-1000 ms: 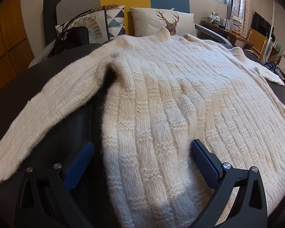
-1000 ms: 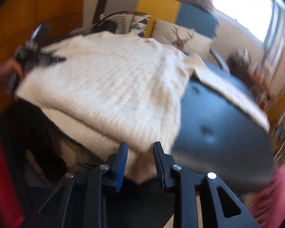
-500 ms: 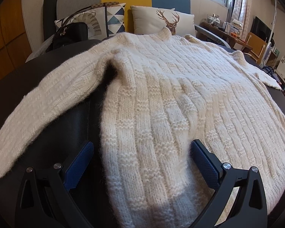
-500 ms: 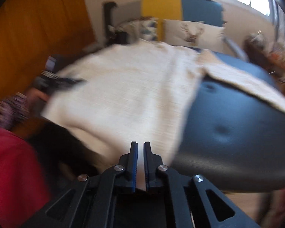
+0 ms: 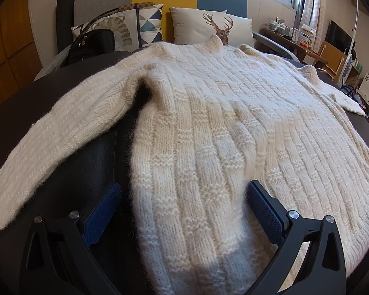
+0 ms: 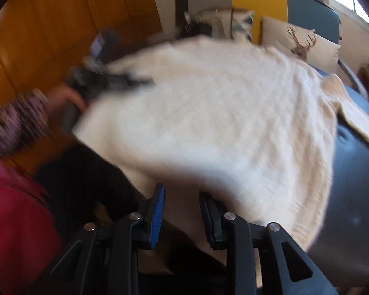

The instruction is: Fold clothes

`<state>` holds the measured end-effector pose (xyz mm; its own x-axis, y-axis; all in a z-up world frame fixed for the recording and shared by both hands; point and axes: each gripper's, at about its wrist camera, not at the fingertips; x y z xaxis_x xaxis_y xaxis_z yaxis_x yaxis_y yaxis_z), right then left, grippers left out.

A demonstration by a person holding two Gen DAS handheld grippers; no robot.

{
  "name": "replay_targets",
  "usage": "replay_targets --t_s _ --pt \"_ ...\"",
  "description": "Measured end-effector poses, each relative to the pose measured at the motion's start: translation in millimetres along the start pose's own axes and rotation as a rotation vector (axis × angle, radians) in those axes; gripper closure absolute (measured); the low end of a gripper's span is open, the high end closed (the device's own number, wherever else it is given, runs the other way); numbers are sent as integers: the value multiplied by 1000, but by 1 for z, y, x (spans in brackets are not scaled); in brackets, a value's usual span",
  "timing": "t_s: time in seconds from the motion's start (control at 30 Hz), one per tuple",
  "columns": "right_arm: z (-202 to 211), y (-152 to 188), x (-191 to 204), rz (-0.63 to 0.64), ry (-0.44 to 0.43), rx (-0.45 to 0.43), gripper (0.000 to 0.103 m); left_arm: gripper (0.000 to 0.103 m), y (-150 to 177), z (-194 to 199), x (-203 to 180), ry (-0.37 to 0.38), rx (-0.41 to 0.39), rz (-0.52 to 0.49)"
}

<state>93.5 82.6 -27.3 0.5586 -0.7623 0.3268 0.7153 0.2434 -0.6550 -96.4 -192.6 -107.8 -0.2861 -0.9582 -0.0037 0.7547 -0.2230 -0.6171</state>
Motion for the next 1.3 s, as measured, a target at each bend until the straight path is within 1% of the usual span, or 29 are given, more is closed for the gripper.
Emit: replay_targets --t_s 0.03,0.07,0.1,0.13,0.23,0.3,0.33,0.37,0.4,0.43,0.47,0.5,0.57,0.63,0.67,0.73,0.8,0.83,0.87,0.9,0.93,0.97,1.03,1.07,1.1,1.2,1.27,1.3 --pt "11 -3 0 -16 -94 -60 74 0 0 0 0 0 -1 0" --pt "19 -3 -1 -18 -141 -89 74 0 0 0 0 1 -1 1" --pt "26 -2 -3 -15 -153 -97 74 0 0 0 0 3 -1 2" --pt "29 -1 -6 -19 -142 -98 74 0 0 -1 0 5 -1 3" --pt "29 1 -22 -59 -25 -82 74 0 0 0 0 -1 -2 -2" --pt "28 3 -33 -85 53 -71 74 0 -3 3 -5 -32 2 -27" --pt "28 4 -38 -98 92 -66 74 0 -5 6 -9 -57 5 -44" --pt "25 2 -42 -97 151 -52 74 1 -8 10 -14 -93 2 -66" --pt "17 -1 -45 -76 232 -27 74 2 -11 17 -22 -128 -21 -91" --pt "10 -3 -47 -56 301 -4 74 2 -13 24 -28 -137 -51 -109" --pt "2 -4 -50 -38 347 20 74 2 -15 32 -35 -128 -85 -127" --pt "-6 -5 -54 -21 384 49 74 2 -16 35 -42 -136 -99 -149" --pt "-20 -5 -58 27 421 84 73 2 -17 37 -55 -157 -120 -192" --pt "-25 -5 -61 74 445 98 69 2 -13 20 -61 -216 -55 -231" --pt "-25 -5 -63 83 461 103 66 2 -9 13 -58 -219 -27 -215" --pt "-20 -3 -73 54 487 109 57 2 -5 14 -40 -164 -26 -101" --pt "-9 -1 -89 -40 459 101 55 2 -2 12 -24 -96 16 -8" --pt "-4 -1 -96 -89 440 101 54 2 -3 13 -20 -83 33 14" --pt "1 -5 -100 -123 422 110 54 2 -5 15 -18 -86 42 27" --pt "4 -11 -102 -135 410 120 55 2 -9 21 -18 -88 23 33" --pt "7 -18 -103 -136 405 109 55 2 -13 26 -18 -89 0 38" --pt "12 -28 -103 -123 407 70 55 2 -21 34 -17 -77 -51 53" --pt "17 -50 -104 -97 418 3 54 2 -37 42 -19 -76 -117 84" --pt "14 -63 -107 -86 433 -14 54 2 -49 42 -20 -83 -137 102" --pt "8 -77 -110 -72 452 -22 54 2 -60 36 -22 -94 -138 115" --pt "-32 -115 -124 -19 558 22 54 2 -89 0 -29 -131 -65 131" --pt "-64 -136 -142 -12 613 78 54 2 -91 -23 -32 -158 -15 153" --pt "-78 -144 -150 -15 626 96 54 2 -92 -36 -31 -190 11 162"
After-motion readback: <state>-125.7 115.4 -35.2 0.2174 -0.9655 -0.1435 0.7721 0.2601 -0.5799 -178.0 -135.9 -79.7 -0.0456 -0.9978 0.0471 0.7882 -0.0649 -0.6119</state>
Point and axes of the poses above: each gripper's, at about its wrist camera, not at the fingertips, and z roughly against the way its jaws point, x to its left, y to its underside, and after that the axes turned 2 degrees about -y, right-handed
